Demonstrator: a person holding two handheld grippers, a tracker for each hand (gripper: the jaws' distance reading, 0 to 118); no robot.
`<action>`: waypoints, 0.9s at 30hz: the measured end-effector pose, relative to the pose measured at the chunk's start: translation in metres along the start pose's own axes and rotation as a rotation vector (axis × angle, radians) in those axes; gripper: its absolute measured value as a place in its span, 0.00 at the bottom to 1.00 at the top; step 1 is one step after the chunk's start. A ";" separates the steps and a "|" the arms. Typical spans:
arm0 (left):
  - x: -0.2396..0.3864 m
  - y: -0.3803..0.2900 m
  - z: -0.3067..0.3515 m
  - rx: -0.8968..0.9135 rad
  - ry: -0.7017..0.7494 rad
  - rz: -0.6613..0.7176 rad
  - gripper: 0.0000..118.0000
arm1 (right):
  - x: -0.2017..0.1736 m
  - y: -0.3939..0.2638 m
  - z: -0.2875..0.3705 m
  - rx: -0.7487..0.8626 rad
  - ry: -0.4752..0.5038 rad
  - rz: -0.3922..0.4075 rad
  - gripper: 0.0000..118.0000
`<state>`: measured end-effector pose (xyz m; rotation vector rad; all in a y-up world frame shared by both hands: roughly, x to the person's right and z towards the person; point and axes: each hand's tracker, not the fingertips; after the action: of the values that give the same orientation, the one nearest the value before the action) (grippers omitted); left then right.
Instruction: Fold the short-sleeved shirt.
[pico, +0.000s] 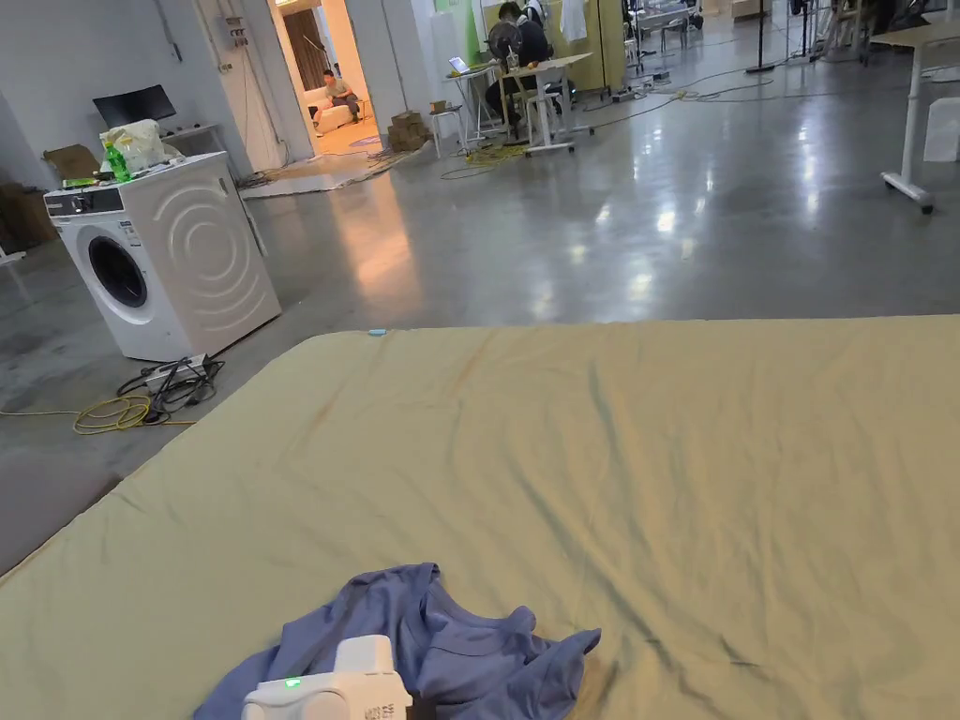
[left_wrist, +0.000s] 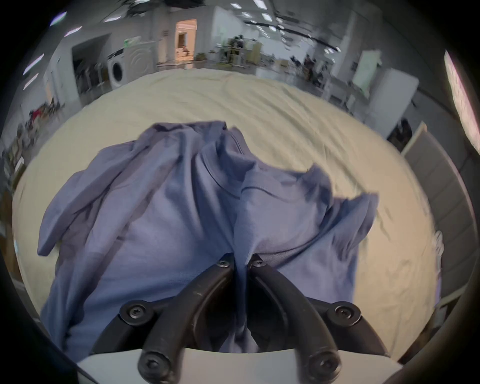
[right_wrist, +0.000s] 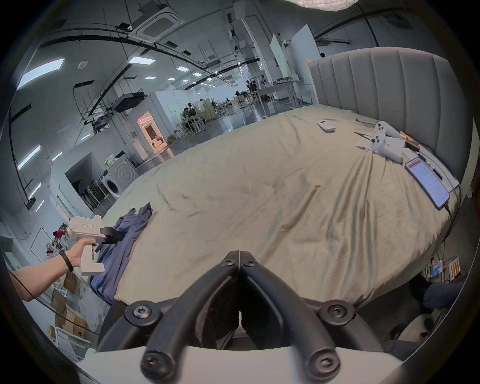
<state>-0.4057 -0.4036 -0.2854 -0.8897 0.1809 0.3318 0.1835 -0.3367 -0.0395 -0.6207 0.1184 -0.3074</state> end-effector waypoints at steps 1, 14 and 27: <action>-0.002 0.004 0.011 0.036 -0.034 0.036 0.06 | 0.002 0.001 0.003 0.004 -0.002 0.003 0.00; 0.032 0.108 0.188 0.389 -0.065 -0.103 0.06 | 0.019 -0.012 0.049 0.072 0.010 -0.033 0.00; 0.320 0.008 0.114 0.233 -0.510 -0.484 0.06 | 0.061 -0.027 0.100 0.128 -0.137 -0.120 0.00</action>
<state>-0.1073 -0.2426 -0.3138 -0.5699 -0.4556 0.0740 0.2542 -0.3215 0.0562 -0.5210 -0.0706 -0.3845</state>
